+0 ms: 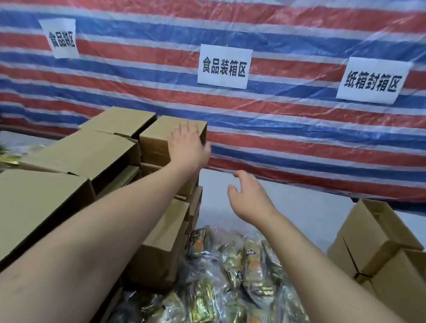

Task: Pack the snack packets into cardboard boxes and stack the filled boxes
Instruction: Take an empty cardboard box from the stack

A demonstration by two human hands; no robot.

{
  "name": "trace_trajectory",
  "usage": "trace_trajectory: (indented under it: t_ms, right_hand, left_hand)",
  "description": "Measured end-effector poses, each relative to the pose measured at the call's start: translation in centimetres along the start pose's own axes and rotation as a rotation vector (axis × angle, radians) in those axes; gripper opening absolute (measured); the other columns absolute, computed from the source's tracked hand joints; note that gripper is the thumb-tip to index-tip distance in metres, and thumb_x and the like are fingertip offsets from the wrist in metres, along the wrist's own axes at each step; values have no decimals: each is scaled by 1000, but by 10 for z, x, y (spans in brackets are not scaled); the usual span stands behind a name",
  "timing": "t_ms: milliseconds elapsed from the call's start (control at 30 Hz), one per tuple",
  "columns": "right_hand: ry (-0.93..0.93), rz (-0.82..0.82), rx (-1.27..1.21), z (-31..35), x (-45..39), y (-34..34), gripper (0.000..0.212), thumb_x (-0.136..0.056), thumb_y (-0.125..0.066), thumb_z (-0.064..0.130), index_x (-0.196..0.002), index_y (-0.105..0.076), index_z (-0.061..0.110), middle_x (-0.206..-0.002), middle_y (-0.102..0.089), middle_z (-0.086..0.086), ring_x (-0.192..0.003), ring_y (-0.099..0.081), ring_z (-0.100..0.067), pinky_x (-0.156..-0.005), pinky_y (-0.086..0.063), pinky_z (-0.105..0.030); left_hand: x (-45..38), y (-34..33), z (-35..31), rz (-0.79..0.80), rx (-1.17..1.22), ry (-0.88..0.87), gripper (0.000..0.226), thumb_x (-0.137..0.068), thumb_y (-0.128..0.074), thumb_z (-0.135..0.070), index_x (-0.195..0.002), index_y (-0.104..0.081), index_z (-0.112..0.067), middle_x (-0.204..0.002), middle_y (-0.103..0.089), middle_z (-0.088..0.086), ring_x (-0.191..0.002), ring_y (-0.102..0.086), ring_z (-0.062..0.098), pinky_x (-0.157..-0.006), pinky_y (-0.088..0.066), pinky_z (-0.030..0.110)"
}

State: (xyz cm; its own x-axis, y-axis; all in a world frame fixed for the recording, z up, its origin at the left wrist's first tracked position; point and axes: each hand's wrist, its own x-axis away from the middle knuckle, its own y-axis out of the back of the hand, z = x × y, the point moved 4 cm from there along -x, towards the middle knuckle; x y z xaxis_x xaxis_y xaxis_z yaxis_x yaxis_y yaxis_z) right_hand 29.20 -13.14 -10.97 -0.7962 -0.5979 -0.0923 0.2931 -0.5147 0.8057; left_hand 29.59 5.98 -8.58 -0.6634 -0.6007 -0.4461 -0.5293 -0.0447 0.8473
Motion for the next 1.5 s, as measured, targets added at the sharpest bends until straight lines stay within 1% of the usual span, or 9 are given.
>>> trace_trajectory:
  t_ms: [367,600,733,967,1067,1167,1233,1367,1500]
  right_hand:
    - [32,-14,-12,16,-29,28,49,-103,-46,29,-149,-35,14,-154,-38,-6,-138,-40,-25,-106,-36,-35]
    - [15,-68,-54,8,-35,56,52,-102,-51,31,-150,-35,19,-154,-38,-3,-137,-43,-25,-100,-38,-31]
    - [7,-138,-19,9,-42,96,56,-101,-53,31,-152,-34,20,-158,-34,-4,-141,-38,-28,-110,-38,-43]
    - [133,-215,242,20,-39,193,73,-92,-66,32,-154,-29,24,-161,-26,-4,-146,-31,-28,-115,-33,-46]
    - [173,-109,526,14,-22,206,59,-91,-67,36,-144,-44,29,-148,-45,-1,-138,-42,-24,-114,-35,-47]
    - [163,38,509,-8,2,194,5,-93,-63,33,-95,-61,30,-97,-64,9,-92,-66,-17,-79,-50,-34]
    - [158,55,485,-31,22,169,13,-95,-61,31,-82,-57,31,-86,-60,11,-80,-63,-13,-65,-47,-27]
    - [84,175,368,-96,83,86,20,-99,-55,29,-81,-47,35,-89,-57,13,-86,-58,-11,-74,-47,-30]
    - [-51,322,297,-157,163,-6,13,-98,-53,32,-87,-47,35,-96,-61,12,-91,-58,-12,-73,-40,-29]
  left_hand:
    - [-34,-33,16,249,-239,12,56,-98,-45,-31,-147,-37,-5,-148,-44,17,-138,-39,36,-114,-29,51]
    - [-37,5,1,113,-179,-54,36,-97,-49,-19,-131,-55,-9,-129,-59,12,-121,-55,32,-108,-43,47]
    - [-30,51,-21,102,148,-55,26,-101,-41,-20,-115,-62,-15,-98,-65,5,-86,-62,21,-78,-55,37]
    - [-2,127,-67,284,439,-308,34,-103,-41,-21,-129,-63,-22,-105,-57,-12,-90,-50,6,-66,-33,13]
    - [24,138,-77,444,590,-334,28,-103,-44,-24,-118,-65,-35,-101,-60,-23,-95,-55,2,-74,-40,18]
    - [61,128,-78,549,632,-346,24,-103,-47,-24,-108,-63,-42,-107,-64,-17,-102,-59,4,-83,-47,24]
    - [90,106,-71,601,654,-335,25,-103,-48,-24,-116,-66,-36,-109,-64,-18,-104,-59,2,-85,-47,21]
    - [163,47,-50,814,700,-258,27,-103,-48,-22,-115,-70,-33,-109,-68,-16,-106,-62,2,-91,-50,25]
    - [261,-16,-23,883,638,-196,27,-93,-54,-14,-92,-70,-36,-98,-72,-11,-95,-65,4,-91,-51,27]
